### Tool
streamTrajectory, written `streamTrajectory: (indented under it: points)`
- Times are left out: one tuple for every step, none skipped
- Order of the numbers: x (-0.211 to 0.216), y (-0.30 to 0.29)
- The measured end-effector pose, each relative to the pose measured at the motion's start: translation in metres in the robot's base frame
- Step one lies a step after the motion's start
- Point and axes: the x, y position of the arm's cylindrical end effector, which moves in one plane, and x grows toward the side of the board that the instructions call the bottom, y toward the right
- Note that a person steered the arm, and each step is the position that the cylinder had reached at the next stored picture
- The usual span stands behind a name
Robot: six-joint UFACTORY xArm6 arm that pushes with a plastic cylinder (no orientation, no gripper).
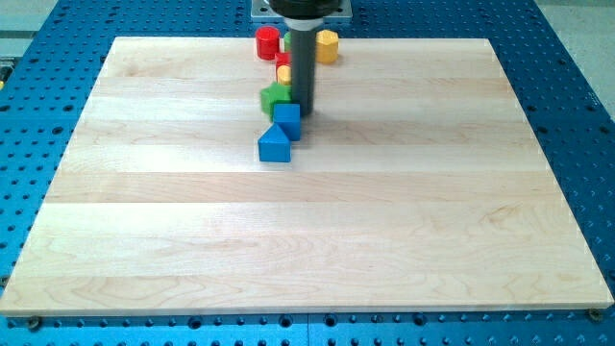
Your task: Separate the green star and triangle from the other blocks
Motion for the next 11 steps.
streamTrajectory:
  points:
    - [0.000, -0.052]
    - [-0.024, -0.098]
    - [-0.031, -0.128]
    - [-0.027, -0.159]
    - [-0.007, -0.186]
    - [0.026, -0.097]
    - [0.064, -0.034]
    - [0.104, -0.011]
    - [0.141, 0.035]
    - [0.090, 0.056]
    - [0.129, 0.105]
